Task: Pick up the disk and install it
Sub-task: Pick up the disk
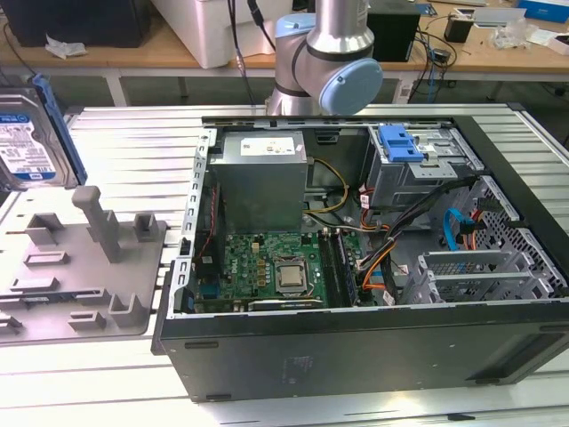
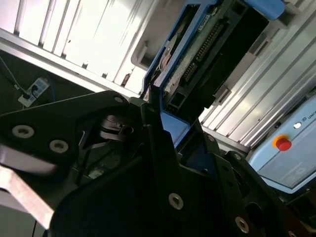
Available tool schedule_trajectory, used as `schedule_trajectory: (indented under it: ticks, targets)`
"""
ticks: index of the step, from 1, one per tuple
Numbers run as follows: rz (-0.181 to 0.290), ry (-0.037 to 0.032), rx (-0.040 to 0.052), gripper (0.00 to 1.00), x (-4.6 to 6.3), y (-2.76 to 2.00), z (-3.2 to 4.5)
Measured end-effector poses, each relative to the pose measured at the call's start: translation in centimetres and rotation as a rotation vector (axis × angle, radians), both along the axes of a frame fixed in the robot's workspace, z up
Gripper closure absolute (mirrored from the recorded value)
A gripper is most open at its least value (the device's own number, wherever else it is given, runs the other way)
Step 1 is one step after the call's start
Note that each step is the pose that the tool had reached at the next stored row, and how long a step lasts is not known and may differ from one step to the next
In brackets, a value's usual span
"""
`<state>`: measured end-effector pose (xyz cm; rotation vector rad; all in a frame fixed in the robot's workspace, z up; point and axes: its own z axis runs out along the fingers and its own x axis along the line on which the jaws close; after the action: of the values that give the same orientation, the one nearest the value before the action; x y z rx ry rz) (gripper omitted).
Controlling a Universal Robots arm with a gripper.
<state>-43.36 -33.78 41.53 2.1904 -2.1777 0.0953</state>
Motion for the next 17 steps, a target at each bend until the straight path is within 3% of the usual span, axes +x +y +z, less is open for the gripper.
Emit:
schedule_trajectory:
  ticks: [17]
  targets:
    - [0.000, -0.0001, 0.0004, 0.64, 0.0, 0.00, 5.61]
